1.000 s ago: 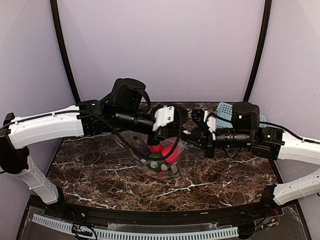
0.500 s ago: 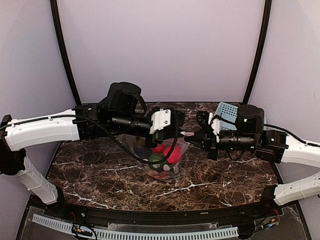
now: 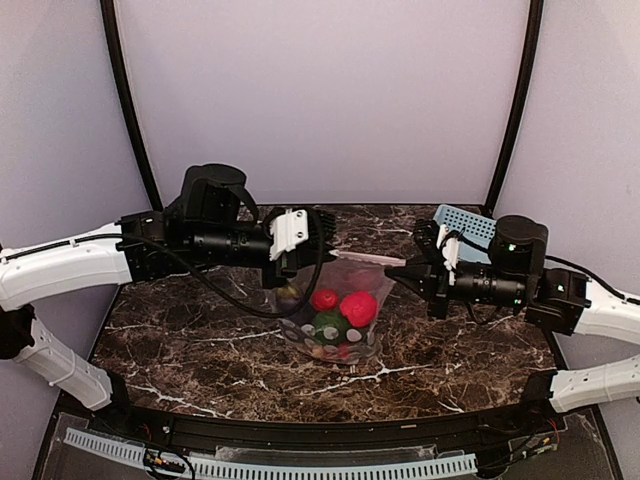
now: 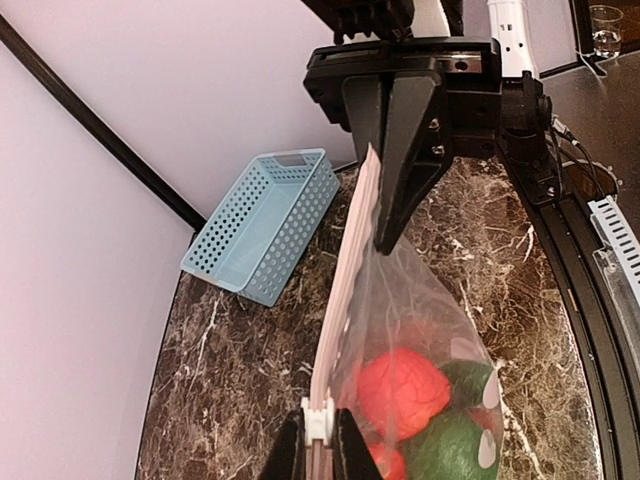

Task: Open the zip-top bag and remove the fake food

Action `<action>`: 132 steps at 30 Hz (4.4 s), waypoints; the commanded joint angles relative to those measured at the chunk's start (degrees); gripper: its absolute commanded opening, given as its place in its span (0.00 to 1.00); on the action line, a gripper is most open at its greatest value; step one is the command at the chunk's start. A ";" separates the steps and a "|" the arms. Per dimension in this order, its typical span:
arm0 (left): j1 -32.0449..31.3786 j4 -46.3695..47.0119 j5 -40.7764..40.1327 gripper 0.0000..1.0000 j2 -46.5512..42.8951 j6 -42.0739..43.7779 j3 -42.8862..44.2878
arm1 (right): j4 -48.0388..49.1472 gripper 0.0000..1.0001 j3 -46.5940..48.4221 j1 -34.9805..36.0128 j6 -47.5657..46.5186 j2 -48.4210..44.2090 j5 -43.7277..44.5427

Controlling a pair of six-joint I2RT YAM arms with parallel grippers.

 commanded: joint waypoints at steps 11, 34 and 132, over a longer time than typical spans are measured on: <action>5.60 -3.91 -10.65 0.02 -13.23 -3.30 -10.15 | -2.02 0.00 -1.98 -1.84 1.63 -5.57 11.13; 7.77 -8.98 -13.91 0.10 -20.18 -8.57 -14.75 | -1.89 0.00 -2.59 -6.29 2.44 -6.38 10.77; 11.33 -4.15 -3.61 0.01 -5.55 -35.20 -8.28 | 34.54 0.19 17.56 -11.12 17.10 46.30 -17.06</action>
